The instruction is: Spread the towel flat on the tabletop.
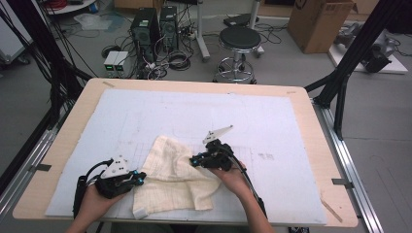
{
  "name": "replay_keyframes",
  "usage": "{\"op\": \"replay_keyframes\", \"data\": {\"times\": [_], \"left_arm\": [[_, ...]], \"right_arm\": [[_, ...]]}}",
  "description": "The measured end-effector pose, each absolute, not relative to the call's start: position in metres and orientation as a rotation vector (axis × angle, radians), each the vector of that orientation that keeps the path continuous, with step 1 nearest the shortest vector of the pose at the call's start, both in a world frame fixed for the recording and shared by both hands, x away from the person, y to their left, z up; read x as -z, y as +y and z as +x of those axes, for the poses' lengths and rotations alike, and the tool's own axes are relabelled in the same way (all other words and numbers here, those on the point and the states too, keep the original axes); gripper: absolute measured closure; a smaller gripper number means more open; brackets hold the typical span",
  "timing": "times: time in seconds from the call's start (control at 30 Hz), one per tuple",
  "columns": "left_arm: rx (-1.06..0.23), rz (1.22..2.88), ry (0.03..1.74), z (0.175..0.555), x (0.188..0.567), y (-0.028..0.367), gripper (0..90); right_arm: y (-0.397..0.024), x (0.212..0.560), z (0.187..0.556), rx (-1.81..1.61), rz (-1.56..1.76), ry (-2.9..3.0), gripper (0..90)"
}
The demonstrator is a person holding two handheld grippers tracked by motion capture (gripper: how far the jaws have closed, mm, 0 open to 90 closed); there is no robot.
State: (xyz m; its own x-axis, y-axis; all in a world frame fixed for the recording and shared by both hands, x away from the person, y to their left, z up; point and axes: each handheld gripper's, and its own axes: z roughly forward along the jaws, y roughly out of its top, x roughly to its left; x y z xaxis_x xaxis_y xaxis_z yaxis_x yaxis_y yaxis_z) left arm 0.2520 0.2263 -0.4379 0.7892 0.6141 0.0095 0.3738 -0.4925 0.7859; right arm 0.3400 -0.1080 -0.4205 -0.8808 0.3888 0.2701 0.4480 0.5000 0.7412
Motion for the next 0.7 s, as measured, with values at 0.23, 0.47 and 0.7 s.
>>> {"op": "replay_keyframes", "data": {"times": [0.23,0.47,0.7], "left_arm": [[-0.352,2.169,0.722,0.255,0.440,0.218,86.2],[-0.342,2.175,0.725,0.255,0.441,0.217,86.3],[-0.345,2.180,0.712,0.254,0.442,0.217,86.0]], "right_arm": [[-0.124,0.383,0.333,1.369,-0.800,-2.826,86.1],[-0.105,0.388,0.353,1.256,-0.932,-2.941,78.0],[-0.116,0.401,0.351,1.354,-0.963,-2.829,65.0]]}}
